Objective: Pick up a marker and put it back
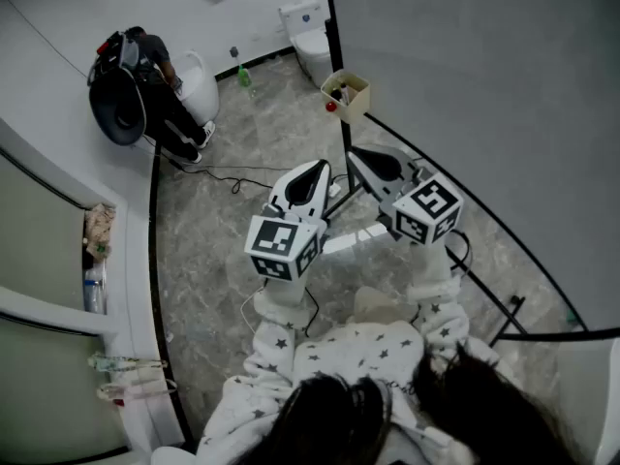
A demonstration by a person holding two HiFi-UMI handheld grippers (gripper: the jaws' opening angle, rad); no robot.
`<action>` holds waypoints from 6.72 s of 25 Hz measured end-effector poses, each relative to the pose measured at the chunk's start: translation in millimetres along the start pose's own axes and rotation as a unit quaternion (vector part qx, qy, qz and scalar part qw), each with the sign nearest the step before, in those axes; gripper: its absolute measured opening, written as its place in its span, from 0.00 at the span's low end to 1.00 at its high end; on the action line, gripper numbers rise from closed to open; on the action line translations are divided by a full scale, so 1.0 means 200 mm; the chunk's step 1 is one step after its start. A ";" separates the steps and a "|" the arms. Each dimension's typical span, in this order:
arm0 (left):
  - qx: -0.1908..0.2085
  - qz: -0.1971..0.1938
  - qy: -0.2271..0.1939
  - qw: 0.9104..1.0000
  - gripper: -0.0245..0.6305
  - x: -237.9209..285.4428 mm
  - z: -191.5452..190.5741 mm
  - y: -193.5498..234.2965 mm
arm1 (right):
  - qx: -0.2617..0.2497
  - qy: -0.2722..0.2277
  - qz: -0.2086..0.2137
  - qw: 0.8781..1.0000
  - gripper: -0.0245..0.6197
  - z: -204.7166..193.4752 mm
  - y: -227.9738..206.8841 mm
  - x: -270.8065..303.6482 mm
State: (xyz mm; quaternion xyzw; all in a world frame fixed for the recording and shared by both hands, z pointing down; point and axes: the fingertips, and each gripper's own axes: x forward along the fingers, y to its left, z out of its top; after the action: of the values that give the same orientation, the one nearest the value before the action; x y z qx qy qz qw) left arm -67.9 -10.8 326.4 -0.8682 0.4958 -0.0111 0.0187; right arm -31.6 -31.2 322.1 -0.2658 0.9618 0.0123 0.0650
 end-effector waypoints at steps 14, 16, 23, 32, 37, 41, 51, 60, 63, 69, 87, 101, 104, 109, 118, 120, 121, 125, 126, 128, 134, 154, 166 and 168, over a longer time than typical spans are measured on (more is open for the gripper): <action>-0.027 0.010 0.007 1.000 0.04 0.62 -0.05 0.41 | -0.024 0.014 0.001 1.000 0.05 -0.08 -0.61 0.40; -0.033 0.012 0.011 0.999 0.04 0.68 -0.05 0.45 | -0.030 0.016 0.000 0.999 0.05 -0.07 -0.68 0.45; -0.035 0.033 0.025 0.999 0.04 0.89 -0.11 0.60 | -0.041 0.026 -0.011 0.999 0.05 -0.17 -0.89 0.58; -0.037 0.016 0.036 0.999 0.04 1.01 -0.17 0.71 | -0.056 0.028 -0.034 0.997 0.05 -0.22 -1.00 0.66; -0.039 0.000 0.039 0.998 0.04 1.05 -0.18 0.73 | -0.040 0.021 -0.056 0.997 0.12 -0.25 -1.05 0.67; -0.040 -0.009 0.042 0.998 0.04 1.07 -0.21 0.73 | -0.034 0.026 -0.064 0.997 0.21 -0.31 -1.07 0.67; -0.037 -0.013 0.043 0.998 0.04 1.11 -0.38 0.75 | -0.043 0.049 -0.073 0.995 0.25 -0.53 -1.13 0.70; -0.025 -0.004 0.039 0.999 0.04 1.12 -0.49 0.83 | -0.074 0.067 -0.072 0.992 0.25 -0.67 -1.15 0.79; -0.025 -0.004 0.039 0.999 0.04 1.12 -0.50 0.84 | -0.080 0.075 -0.078 0.991 0.25 -0.69 -1.16 0.79; -0.026 -0.004 0.039 0.999 0.04 1.10 -0.50 0.85 | -0.094 0.072 -0.092 0.989 0.16 -0.66 -1.17 0.79; -0.026 -0.020 0.046 0.998 0.04 1.09 -0.19 0.78 | -0.072 0.045 -0.082 0.993 0.16 -0.20 -1.11 0.76; -0.032 -0.056 0.004 0.998 0.04 1.03 0.08 0.65 | -0.074 0.026 -0.057 0.995 0.16 0.12 -0.97 0.66; -0.034 -0.070 0.002 0.997 0.04 1.04 0.07 0.63 | -0.066 0.020 -0.053 0.996 0.16 0.11 -0.98 0.65; -0.029 -0.077 0.008 0.997 0.04 1.04 0.07 0.62 | -0.064 0.016 -0.052 0.996 0.16 0.11 -0.98 0.64; -0.034 -0.066 -0.009 0.997 0.04 1.03 0.12 0.66 | -0.069 0.009 -0.044 0.997 0.16 0.13 -0.97 0.66; -0.032 -0.065 -0.007 0.997 0.04 1.04 0.11 0.66 | -0.070 0.009 -0.042 0.997 0.16 0.13 -0.97 0.67; -0.032 -0.066 -0.005 0.997 0.04 1.04 0.11 0.66 | -0.071 0.009 -0.042 0.997 0.16 0.13 -0.97 0.67; -0.032 -0.070 -0.005 0.997 0.04 1.05 0.10 0.66 | -0.070 0.012 -0.041 0.997 0.16 0.12 -0.97 0.67; -0.033 -0.070 -0.006 0.997 0.04 1.05 0.10 0.66 | -0.068 0.013 -0.041 0.997 0.16 0.12 -0.97 0.67; -0.033 -0.069 -0.006 0.997 0.04 1.05 0.10 0.66 | -0.064 0.015 -0.043 0.997 0.16 0.12 -0.98 0.66; -0.032 -0.063 -0.004 0.997 0.04 1.06 0.10 0.68 | -0.069 0.015 -0.048 0.996 0.16 0.11 -1.02 0.69; -0.028 -0.027 0.015 0.999 0.04 1.08 -0.20 0.83 | -0.061 0.038 -0.071 0.995 0.16 -0.38 -1.20 0.82; -0.022 -0.036 0.008 0.999 0.04 1.12 -0.31 0.80 | -0.066 0.061 -0.084 0.992 0.16 -0.60 -1.17 0.81; -0.022 -0.038 0.009 0.999 0.04 1.13 -0.33 0.80 | -0.062 0.064 -0.088 0.992 0.16 -0.63 -1.18 0.80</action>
State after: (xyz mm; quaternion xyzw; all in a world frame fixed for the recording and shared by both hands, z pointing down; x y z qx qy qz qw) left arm -92.9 -287.3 384.7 -0.8866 0.4623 -0.0086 -0.0058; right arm -61.6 -321.6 429.1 -0.3531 0.9342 0.0490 -0.0123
